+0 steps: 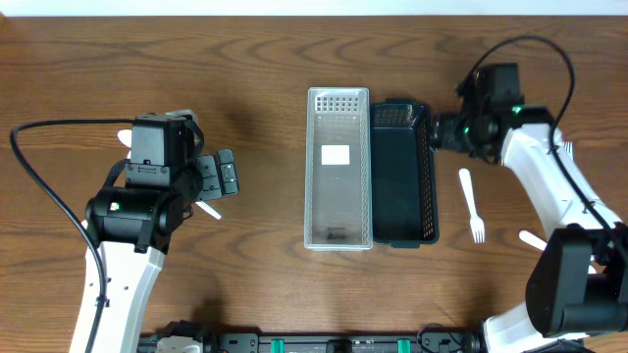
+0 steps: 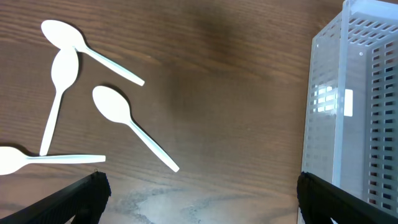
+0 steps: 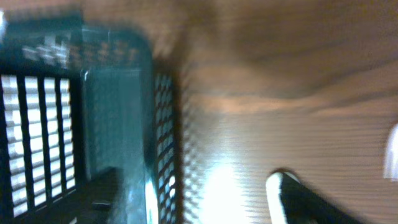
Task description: Pack container
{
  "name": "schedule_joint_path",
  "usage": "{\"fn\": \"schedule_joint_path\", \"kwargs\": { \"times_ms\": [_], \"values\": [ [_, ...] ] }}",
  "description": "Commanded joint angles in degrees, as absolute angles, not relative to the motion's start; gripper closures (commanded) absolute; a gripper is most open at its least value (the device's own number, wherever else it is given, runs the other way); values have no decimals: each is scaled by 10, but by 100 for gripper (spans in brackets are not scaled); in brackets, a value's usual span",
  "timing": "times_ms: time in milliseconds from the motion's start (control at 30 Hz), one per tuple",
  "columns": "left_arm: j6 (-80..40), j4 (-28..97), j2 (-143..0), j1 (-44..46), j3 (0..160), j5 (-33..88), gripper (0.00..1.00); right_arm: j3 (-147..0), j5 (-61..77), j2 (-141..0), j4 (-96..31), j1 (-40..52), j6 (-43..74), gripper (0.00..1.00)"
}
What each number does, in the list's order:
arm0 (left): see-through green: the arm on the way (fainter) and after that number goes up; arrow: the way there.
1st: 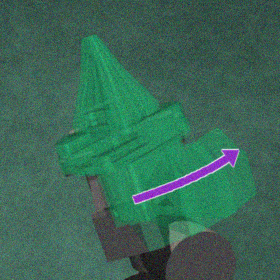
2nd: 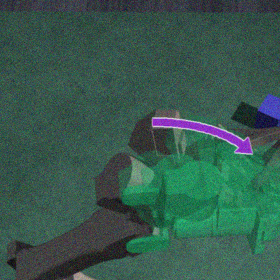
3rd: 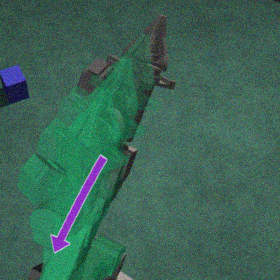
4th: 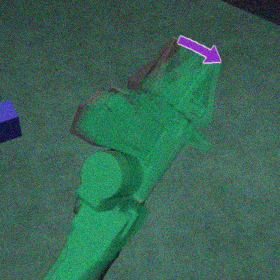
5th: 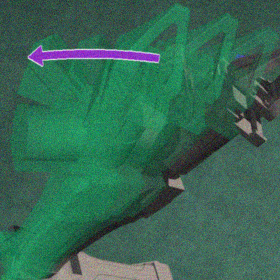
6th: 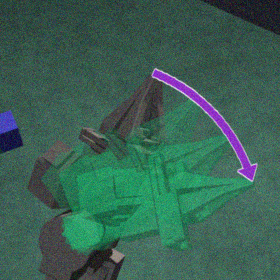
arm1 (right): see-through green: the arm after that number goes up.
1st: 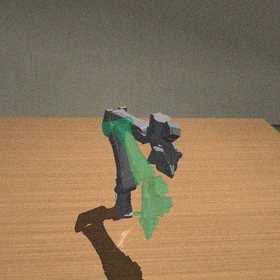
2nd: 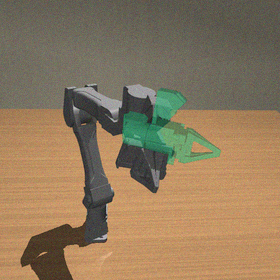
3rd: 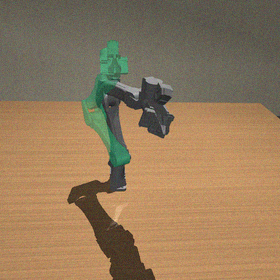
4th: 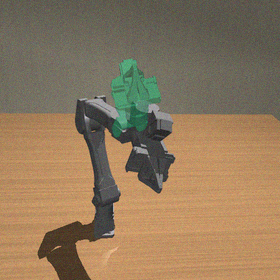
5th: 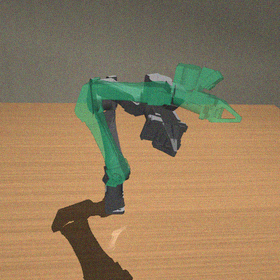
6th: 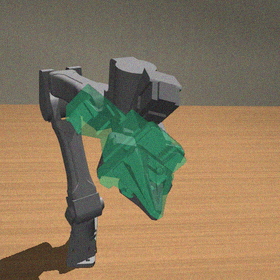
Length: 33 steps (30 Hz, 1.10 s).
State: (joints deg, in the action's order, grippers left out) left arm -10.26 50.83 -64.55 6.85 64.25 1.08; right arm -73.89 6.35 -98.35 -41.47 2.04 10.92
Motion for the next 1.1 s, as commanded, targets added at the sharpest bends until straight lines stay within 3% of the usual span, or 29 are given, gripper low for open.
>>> {"fn": "schedule_joint_path", "kwargs": {
  "times_ms": [0, 233, 500, 1067],
  "values": [
    [-95, 509, -646, 65, 658, 4, 2, -833, -30, -983, -436, 5, 124, 1],
    [-95, 509, -646, 65, 658, 4, 2, -954, -47, -1011, -490, -55, 161, 1],
    [-95, 510, -646, 65, 658, 4, 2, -957, -34, -1095, -528, -119, 171, 1],
    [-95, 510, -646, 65, 658, 4, 2, -957, 17, -1251, -534, -145, 151, 1]
  ]
}}
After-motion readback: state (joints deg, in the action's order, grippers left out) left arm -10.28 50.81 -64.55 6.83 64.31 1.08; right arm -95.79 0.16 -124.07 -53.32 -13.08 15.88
